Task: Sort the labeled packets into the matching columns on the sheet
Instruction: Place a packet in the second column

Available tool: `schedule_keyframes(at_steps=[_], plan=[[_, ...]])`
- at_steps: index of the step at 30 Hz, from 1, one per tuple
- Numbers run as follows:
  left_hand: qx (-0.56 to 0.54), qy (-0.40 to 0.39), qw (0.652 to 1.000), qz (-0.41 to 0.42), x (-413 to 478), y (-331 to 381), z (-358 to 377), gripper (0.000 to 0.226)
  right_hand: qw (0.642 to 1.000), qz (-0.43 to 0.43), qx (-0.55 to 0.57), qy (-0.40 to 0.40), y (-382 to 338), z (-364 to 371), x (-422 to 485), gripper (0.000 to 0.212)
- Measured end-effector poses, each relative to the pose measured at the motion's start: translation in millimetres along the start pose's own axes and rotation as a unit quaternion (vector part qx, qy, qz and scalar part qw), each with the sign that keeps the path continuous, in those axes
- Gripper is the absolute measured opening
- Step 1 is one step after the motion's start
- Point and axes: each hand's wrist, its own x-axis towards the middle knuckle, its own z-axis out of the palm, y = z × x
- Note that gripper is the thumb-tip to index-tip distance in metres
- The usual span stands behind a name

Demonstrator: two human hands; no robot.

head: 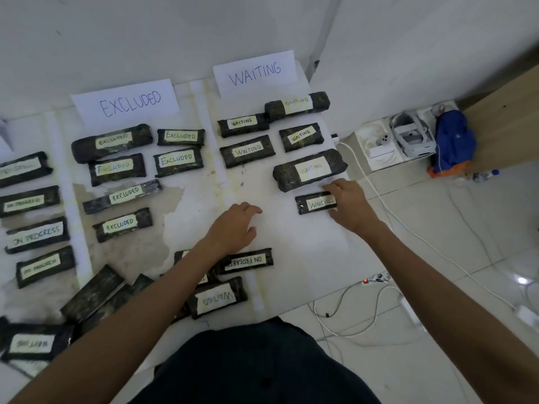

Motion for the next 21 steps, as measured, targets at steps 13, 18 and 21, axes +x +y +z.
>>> schedule_keyframes(at_steps=[13,18,21], plan=[[0.020,0.027,0.999,-0.032,-83.3,-38.7,8.7,0.038,0.970,-0.126,0.048,-0.202,-142.4,45.4,-32.9,0.057],[-0.001,0.035,0.998,-0.051,-89.4,-41.4,7.6,0.040,0.970,-0.104,-0.010,-0.218,-154.9,50.5,-34.6,0.045],[-0.006,0.035,0.997,-0.065,-92.6,-45.6,5.3,0.039,0.965,-0.058,0.006,-0.254,-151.3,49.8,-39.8,0.034]])
